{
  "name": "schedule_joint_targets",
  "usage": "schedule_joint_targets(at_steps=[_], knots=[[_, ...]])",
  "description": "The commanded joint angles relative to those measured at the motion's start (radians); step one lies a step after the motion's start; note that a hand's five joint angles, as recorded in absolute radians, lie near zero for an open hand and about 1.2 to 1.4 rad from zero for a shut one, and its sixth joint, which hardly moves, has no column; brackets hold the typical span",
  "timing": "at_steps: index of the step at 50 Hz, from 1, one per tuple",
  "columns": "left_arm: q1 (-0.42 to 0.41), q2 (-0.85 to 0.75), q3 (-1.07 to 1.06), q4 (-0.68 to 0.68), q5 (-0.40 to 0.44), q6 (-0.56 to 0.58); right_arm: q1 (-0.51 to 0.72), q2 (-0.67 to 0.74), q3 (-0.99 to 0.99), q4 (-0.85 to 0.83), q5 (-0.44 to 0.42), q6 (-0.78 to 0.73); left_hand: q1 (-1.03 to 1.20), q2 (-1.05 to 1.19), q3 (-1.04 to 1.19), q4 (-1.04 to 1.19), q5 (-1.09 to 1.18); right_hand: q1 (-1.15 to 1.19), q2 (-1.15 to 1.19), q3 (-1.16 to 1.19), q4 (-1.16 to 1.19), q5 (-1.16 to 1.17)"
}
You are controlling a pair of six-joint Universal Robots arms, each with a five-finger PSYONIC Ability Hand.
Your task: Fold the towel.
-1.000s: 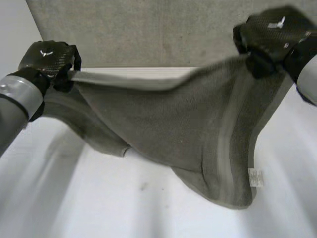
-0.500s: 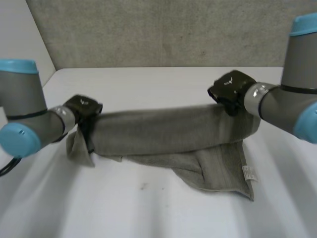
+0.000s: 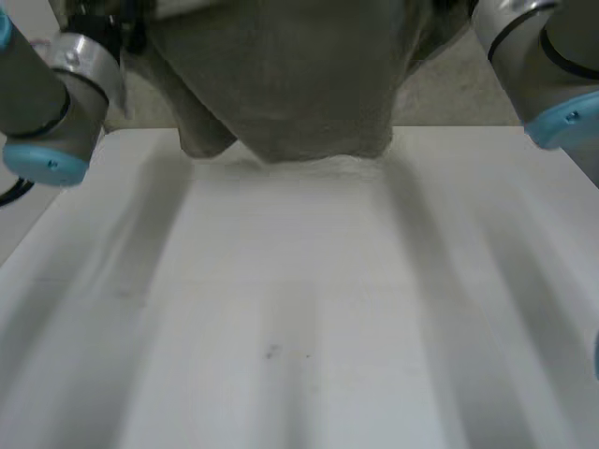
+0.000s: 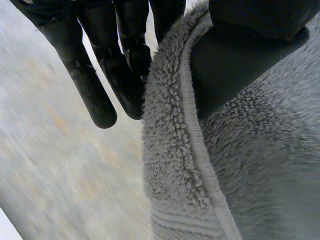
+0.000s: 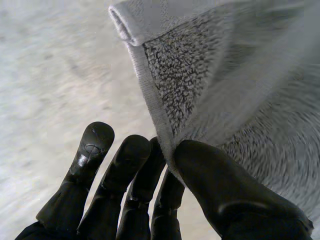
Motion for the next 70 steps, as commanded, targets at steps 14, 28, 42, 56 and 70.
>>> schedule_joint_targets(at_steps=[14, 28, 42, 56, 70], knots=[[0.003, 0.113, -0.812, -0.104, 0.005, 0.283, -0.069, -0.206, 0.957, 0.133, -0.007, -0.199, 0.195, 0.178, 0.179, 0.178, 0.186, 0.056, 0.066, 0.052, 0.05, 0.046], [0.003, 0.108, -0.848, 0.009, 0.003, 0.298, -0.097, -0.392, 1.32, -0.21, -0.042, -0.148, -0.124, -0.141, -0.14, -0.141, -0.133, 0.056, 0.066, 0.052, 0.05, 0.046], [0.0, 0.048, -0.877, 0.067, -0.015, 0.271, -0.152, -0.389, 1.349, -0.314, -0.03, -0.038, -0.432, -0.449, -0.449, -0.449, -0.442, 0.056, 0.066, 0.052, 0.05, 0.046], [0.054, 0.07, -0.872, 0.126, -0.184, 0.275, -0.192, -0.392, 1.381, -0.369, -0.012, -0.038, -0.412, -0.429, -0.428, -0.429, -0.421, 0.056, 0.066, 0.052, 0.05, 0.046], [0.094, 0.111, -0.883, 0.143, -0.175, 0.28, -0.18, -0.391, 1.397, -0.372, -0.012, -0.048, -0.076, -0.093, -0.092, -0.093, -0.085, 0.056, 0.066, 0.052, 0.05, 0.046]])
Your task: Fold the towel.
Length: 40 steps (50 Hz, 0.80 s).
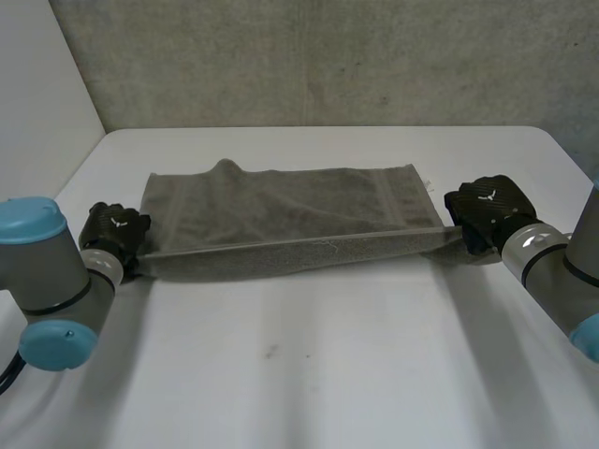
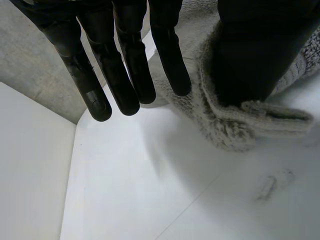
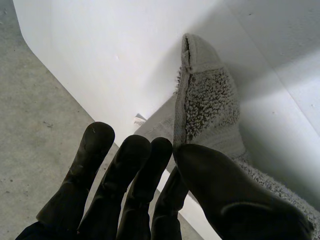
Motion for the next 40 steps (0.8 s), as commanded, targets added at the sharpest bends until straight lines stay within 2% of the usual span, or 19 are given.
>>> schedule_joint_targets(at_steps=[1, 5, 10, 12, 13, 15, 18, 20, 21, 23, 26, 29, 35, 37, 38, 40], knots=[[0.012, 0.053, -0.025, -0.012, 0.016, -0.001, 0.001, 0.0, -0.002, 0.002, -0.001, -0.006, 0.564, 0.564, 0.564, 0.565, 0.57, 0.056, 0.066, 0.052, 0.05, 0.041], [0.019, 0.079, -0.054, -0.02, 0.036, -0.001, 0.002, -0.001, -0.007, 0.008, -0.001, -0.006, 0.567, 0.567, 0.567, 0.568, 0.572, 0.056, 0.066, 0.052, 0.05, 0.041], [0.02, 0.165, -0.134, -0.047, 0.106, 0.0, -0.002, -0.015, -0.016, 0.045, -0.007, -0.015, 0.567, 0.567, 0.567, 0.568, 0.572, 0.056, 0.066, 0.052, 0.05, 0.041], [0.022, 0.237, -0.184, -0.07, 0.164, 0.006, -0.004, -0.05, -0.023, 0.135, -0.016, -0.061, 0.567, 0.567, 0.567, 0.568, 0.572, 0.056, 0.066, 0.052, 0.05, 0.041], [0.022, 0.237, -0.184, -0.07, 0.164, 0.006, -0.004, -0.05, -0.023, 0.135, -0.016, -0.061, 0.567, 0.567, 0.567, 0.568, 0.572, 0.056, 0.066, 0.052, 0.05, 0.041], [0.045, 0.328, -0.226, -0.125, 0.19, 0.049, -0.016, -0.091, -0.037, 0.258, -0.016, -0.159, 0.567, 0.567, 0.567, 0.568, 0.572, 0.056, 0.066, 0.052, 0.05, 0.041], [0.072, 0.383, -0.244, -0.168, 0.195, 0.092, -0.03, -0.112, -0.037, 0.327, -0.014, -0.223, 0.567, 0.567, 0.567, 0.568, 0.572, 0.056, 0.066, 0.052, 0.05, 0.041], [0.129, 0.497, -0.27, -0.257, 0.206, 0.198, -0.08, -0.157, -0.028, 0.462, -0.014, -0.336, 0.567, 0.567, 0.567, 0.568, 0.572, 0.056, 0.066, 0.052, 0.05, 0.041], [0.129, 0.498, -0.27, -0.257, 0.206, 0.198, -0.08, -0.158, -0.028, 0.462, -0.014, -0.336, 0.567, 0.567, 0.567, 0.568, 0.572, 0.056, 0.066, 0.052, 0.05, 0.041], [0.144, 0.605, -0.276, -0.348, 0.247, 0.302, -0.112, -0.249, -0.02, 0.557, -0.016, -0.383, 0.567, 0.567, 0.567, 0.568, 0.572, 0.056, 0.066, 0.052, 0.05, 0.041], [0.155, 0.648, -0.281, -0.394, 0.279, 0.336, -0.119, -0.308, -0.017, 0.583, -0.019, -0.385, 0.567, 0.567, 0.567, 0.568, 0.572, 0.056, 0.066, 0.052, 0.05, 0.041], [0.186, 0.74, -0.286, -0.495, 0.368, 0.361, -0.148, -0.4, -0.011, 0.596, -0.054, -0.388, 0.567, 0.567, 0.567, 0.568, 0.572, 0.056, 0.066, 0.052, 0.05, 0.041], [0.201, 0.723, -0.298, -0.515, 0.408, 0.359, -0.163, -0.409, -0.007, 0.593, -0.125, -0.388, 0.567, 0.567, 0.567, 0.568, 0.572, 0.056, 0.066, 0.052, 0.05, 0.041], [0.198, 0.618, -0.298, -0.5, 0.404, 0.364, -0.157, -0.366, -0.008, 0.583, -0.131, -0.393, 0.567, 0.567, 0.567, 0.568, 0.572, 0.056, 0.066, 0.052, 0.05, 0.041], [0.198, 0.617, -0.298, -0.5, 0.404, 0.364, -0.157, -0.366, -0.008, 0.583, -0.131, -0.393, 0.567, 0.567, 0.567, 0.568, 0.572, 0.056, 0.066, 0.052, 0.05, 0.041], [0.184, 0.489, -0.267, -0.465, 0.391, 0.365, -0.148, -0.252, -0.037, 0.559, -0.119, -0.399, 0.567, 0.567, 0.567, 0.568, 0.572, 0.056, 0.066, 0.052, 0.05, 0.041]])
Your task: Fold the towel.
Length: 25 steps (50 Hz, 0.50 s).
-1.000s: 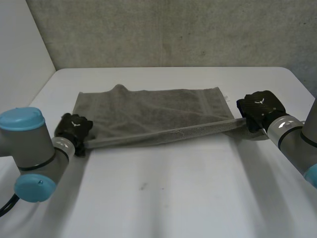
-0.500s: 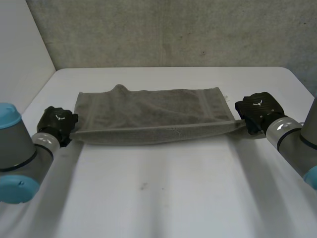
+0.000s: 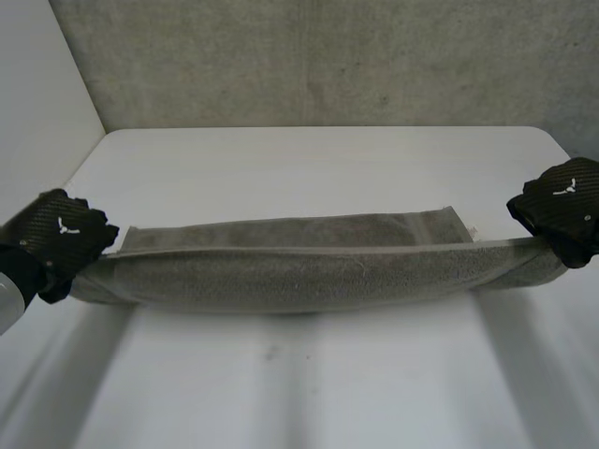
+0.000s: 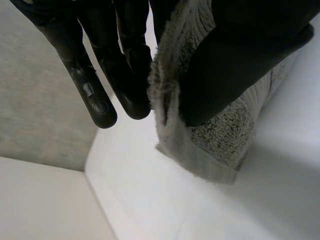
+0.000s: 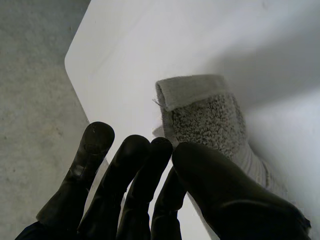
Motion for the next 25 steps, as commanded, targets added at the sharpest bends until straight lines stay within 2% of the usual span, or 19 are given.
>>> schedule_joint_targets(at_steps=[1, 8, 14, 16, 22, 25], knots=[[-0.016, -0.235, 0.029, 0.054, -0.013, -0.002, 0.014, 0.159, -0.03, -0.041, -0.012, -0.006, 0.206, 0.179, 0.18, 0.179, 0.195, 0.056, 0.066, 0.052, 0.05, 0.041], [-0.055, -0.486, 0.174, 0.147, -0.079, -0.013, 0.052, 0.391, -0.165, -0.156, 0.046, -0.002, 0.206, 0.179, 0.18, 0.179, 0.195, 0.056, 0.066, 0.052, 0.05, 0.041], [-0.085, -0.602, 0.293, 0.197, -0.145, -0.039, 0.106, 0.508, -0.259, -0.254, 0.059, 0.005, 0.206, 0.179, 0.18, 0.179, 0.195, 0.056, 0.066, 0.052, 0.05, 0.041], [-0.101, -0.669, 0.367, 0.221, -0.169, -0.076, 0.131, 0.58, -0.323, -0.34, 0.062, 0.009, 0.206, 0.179, 0.18, 0.179, 0.195, 0.056, 0.066, 0.052, 0.05, 0.041], [-0.135, -0.764, 0.48, 0.247, -0.182, -0.117, 0.169, 0.683, -0.425, -0.435, 0.077, 0.015, 0.206, 0.179, 0.18, 0.179, 0.195, 0.056, 0.066, 0.052, 0.05, 0.041], [-0.16, -0.852, 0.585, 0.257, -0.2, -0.125, 0.186, 0.79, -0.539, -0.441, 0.146, 0.015, 0.206, 0.179, 0.18, 0.179, 0.195, 0.056, 0.066, 0.052, 0.05, 0.041]])
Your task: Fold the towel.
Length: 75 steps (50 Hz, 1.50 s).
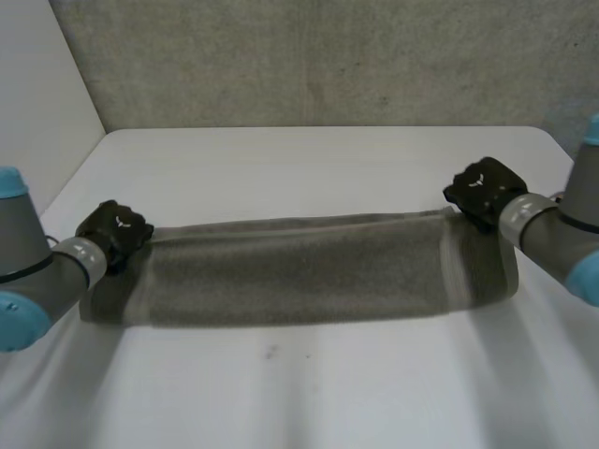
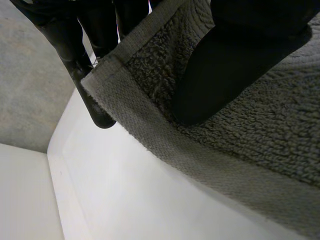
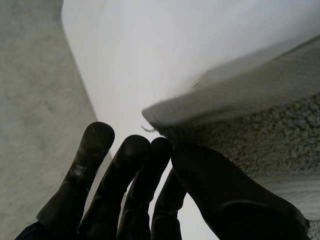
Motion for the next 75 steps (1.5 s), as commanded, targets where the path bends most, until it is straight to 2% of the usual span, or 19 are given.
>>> schedule_joint_targets(at_steps=[1, 5, 16, 17, 18, 19, 20, 27, 30, 36, 46, 54, 58, 65, 71, 72, 73, 74, 75], knots=[[-0.046, -0.147, 0.18, 0.024, -0.026, -0.037, 0.042, 0.174, -0.183, -0.072, 0.077, 0.004, 0.196, 0.179, 0.18, 0.179, 0.189, 0.056, 0.066, 0.052, 0.05, 0.041], [-0.074, -0.222, 0.28, 0.024, -0.073, -0.039, 0.051, 0.26, -0.296, -0.069, 0.12, 0.003, 0.196, 0.179, 0.18, 0.179, 0.189, 0.056, 0.066, 0.052, 0.05, 0.041], [-0.091, -0.323, 0.431, 0.023, -0.127, -0.04, 0.054, 0.407, -0.494, -0.07, 0.12, 0.003, 0.196, 0.179, 0.18, 0.179, 0.189, 0.056, 0.066, 0.052, 0.05, 0.041], [-0.095, -0.332, 0.443, 0.021, -0.139, -0.04, 0.06, 0.419, -0.509, -0.069, 0.114, 0.0, 0.156, 0.138, 0.14, 0.138, 0.149, -0.35, -0.34, -0.354, -0.356, -0.365], [-0.095, -0.332, 0.443, 0.021, -0.139, -0.04, 0.06, 0.419, -0.51, -0.069, 0.114, 0.0, 0.156, 0.138, 0.139, 0.138, 0.149, -0.354, -0.344, -0.358, -0.36, -0.369], [-0.101, -0.338, 0.446, 0.02, -0.159, -0.04, 0.07, 0.427, -0.513, -0.075, 0.107, -0.002, -0.658, -0.676, -0.675, -0.676, -0.665, -1.166, -1.155, -1.17, -1.172, -1.181], [-0.11, -0.34, 0.446, 0.023, -0.183, -0.04, 0.077, 0.43, -0.519, -0.082, 0.105, -0.004, -1.003, -1.021, -1.02, -1.021, -1.011, -1.166, -1.155, -1.17, -1.172, -1.181], [-0.124, -0.317, 0.45, 0.026, -0.265, -0.072, 0.079, 0.401, -0.528, -0.135, 0.093, 0.016, -1.025, -1.043, -1.042, -1.043, -1.033, -1.166, -1.155, -1.17, -1.172, -1.181], [-0.126, -0.273, 0.443, 0.026, -0.274, -0.14, 0.077, 0.349, -0.52, -0.138, 0.097, 0.073, -1.025, -1.043, -1.042, -1.043, -1.033, -1.166, -1.155, -1.17, -1.172, -1.181], [-0.124, -0.15, 0.368, 0.018, -0.259, -0.303, 0.065, 0.198, -0.44, -0.107, 0.102, 0.308, -1.025, -1.043, -1.042, -1.043, -1.033, -1.166, -1.155, -1.17, -1.172, -1.181], [-0.118, 0.086, 0.037, 0.066, -0.164, -0.414, -0.005, -0.068, -0.029, 0.032, 0.073, 0.382, -1.025, -1.043, -1.042, -1.043, -1.033, -1.166, -1.155, -1.17, -1.172, -1.181], [-0.101, 0.157, -0.156, 0.187, -0.144, -0.473, -0.096, -0.119, 0.26, -0.044, -0.077, 0.383, -1.025, -1.043, -1.042, -1.043, -1.033, -1.166, -1.155, -1.17, -1.172, -1.181], [-0.098, 0.157, -0.176, 0.215, -0.144, -0.474, -0.108, -0.113, 0.317, -0.106, -0.091, 0.374, -1.025, -1.043, -1.042, -1.043, -1.033, -1.126, -1.116, -1.13, -1.132, -1.141], [-0.092, 0.149, -0.182, 0.227, -0.144, -0.476, -0.116, -0.059, 0.34, -0.208, -0.096, 0.369, -1.025, -1.043, -1.042, -1.043, -1.033, -0.83, -0.82, -0.834, -0.836, -0.845], [-0.092, 0.152, -0.187, 0.227, -0.144, -0.476, -0.119, -0.019, 0.33, -0.213, -0.094, 0.365, -1.025, -1.043, -1.042, -1.043, -1.033, -0.809, -0.799, -0.813, -0.815, -0.824], [-0.094, 0.152, -0.189, 0.227, -0.144, -0.476, -0.124, -0.01, 0.327, -0.213, -0.091, 0.363, -1.025, -1.043, -1.042, -1.043, -1.033, -0.719, -0.709, -0.723, -0.725, -0.734], [-0.092, 0.152, -0.19, 0.227, -0.144, -0.476, -0.125, -0.004, 0.32, -0.214, -0.084, 0.356, -1.025, -1.043, -1.042, -1.043, -1.033, -0.401, -0.391, -0.405, -0.407, -0.416], [-0.092, 0.152, -0.19, 0.227, -0.144, -0.476, -0.125, -0.004, 0.32, -0.214, -0.084, 0.355, -1.025, -1.043, -1.042, -1.043, -1.033, -0.398, -0.388, -0.402, -0.404, -0.413], [-0.092, 0.152, -0.193, 0.227, -0.144, -0.476, -0.13, -0.001, 0.317, -0.214, -0.081, 0.342, -1.025, -1.043, -1.042, -1.043, -1.033, -0.058, -0.048, -0.062, -0.064, -0.073]])
